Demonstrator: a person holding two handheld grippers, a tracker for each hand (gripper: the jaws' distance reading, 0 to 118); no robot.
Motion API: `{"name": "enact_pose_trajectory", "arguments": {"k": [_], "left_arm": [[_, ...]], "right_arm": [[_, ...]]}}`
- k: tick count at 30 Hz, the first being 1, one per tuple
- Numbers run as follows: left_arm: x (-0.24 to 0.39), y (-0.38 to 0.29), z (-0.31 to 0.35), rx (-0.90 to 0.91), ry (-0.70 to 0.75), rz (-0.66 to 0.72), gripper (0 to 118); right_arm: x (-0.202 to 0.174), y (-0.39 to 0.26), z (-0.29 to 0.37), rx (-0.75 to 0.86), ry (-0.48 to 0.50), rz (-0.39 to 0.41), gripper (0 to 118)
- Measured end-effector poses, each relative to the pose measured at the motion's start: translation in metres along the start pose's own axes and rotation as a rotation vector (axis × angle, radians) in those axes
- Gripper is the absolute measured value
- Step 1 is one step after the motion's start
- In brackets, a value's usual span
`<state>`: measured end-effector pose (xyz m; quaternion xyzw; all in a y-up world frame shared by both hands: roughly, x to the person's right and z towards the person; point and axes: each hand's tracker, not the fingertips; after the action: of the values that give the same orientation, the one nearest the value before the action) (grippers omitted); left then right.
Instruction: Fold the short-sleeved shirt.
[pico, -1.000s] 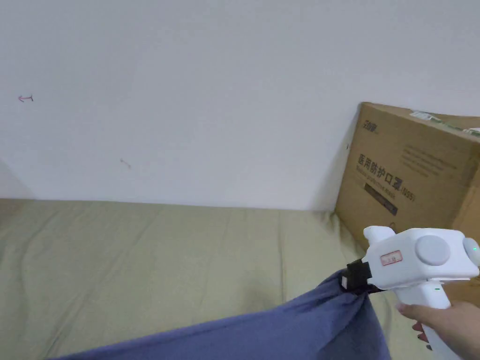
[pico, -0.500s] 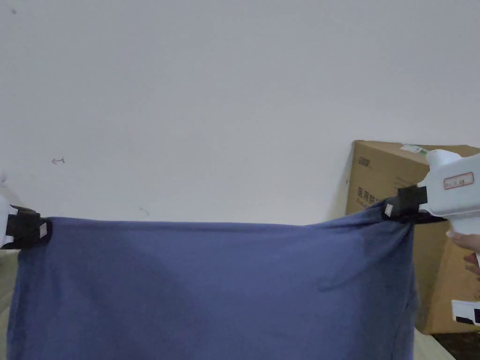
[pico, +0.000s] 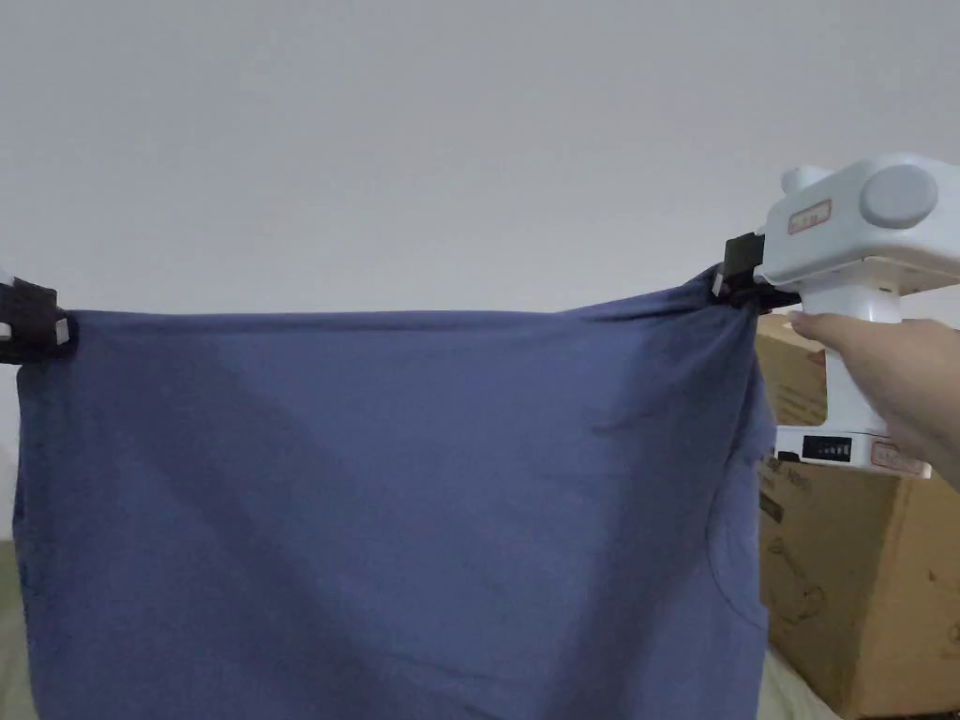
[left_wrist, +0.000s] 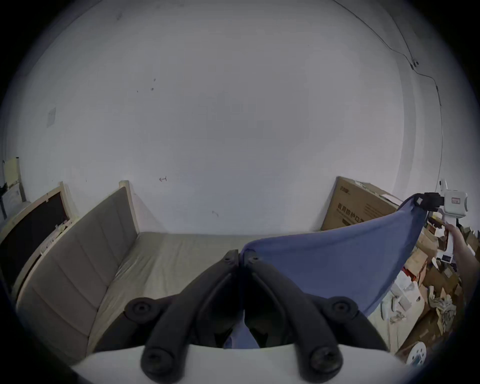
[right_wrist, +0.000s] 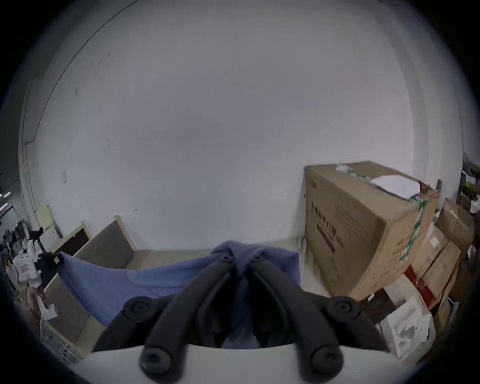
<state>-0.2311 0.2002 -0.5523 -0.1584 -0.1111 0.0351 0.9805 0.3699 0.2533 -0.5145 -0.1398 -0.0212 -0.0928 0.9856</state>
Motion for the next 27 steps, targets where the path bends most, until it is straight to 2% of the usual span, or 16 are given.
{"name": "enact_pose_trajectory", "arguments": {"k": [6,10,14,18,20,22,25,27], "left_arm": [[0.008,0.032,-0.062,0.098,0.055,0.005,1],[0.017,0.041,-0.094,0.154,0.094,-0.04,1],[0.021,0.019,-0.127,0.115,0.09,-0.029,1],[0.019,-0.052,-0.163,-0.05,0.068,0.005,1],[0.017,-0.116,-0.172,-0.169,0.063,0.016,1],[0.015,-0.181,-0.17,-0.289,0.035,0.042,1],[0.005,-0.283,-0.155,-0.481,-0.026,0.074,1],[0.0,-0.341,-0.132,-0.596,-0.013,0.071,1]], "right_arm": [[-0.014,0.031,-0.045,0.129,-0.055,0.079,2],[-0.014,0.036,-0.07,0.16,-0.07,0.085,2],[-0.002,0.003,-0.101,0.143,-0.091,0.075,2],[0.028,-0.085,-0.143,-0.006,-0.124,0.061,2],[0.043,-0.164,-0.153,-0.134,-0.132,0.045,2],[0.062,-0.242,-0.155,-0.316,-0.111,-0.007,2],[0.09,-0.357,-0.134,-0.557,-0.113,-0.044,2],[0.105,-0.411,-0.103,-0.654,-0.099,-0.027,2]]}}
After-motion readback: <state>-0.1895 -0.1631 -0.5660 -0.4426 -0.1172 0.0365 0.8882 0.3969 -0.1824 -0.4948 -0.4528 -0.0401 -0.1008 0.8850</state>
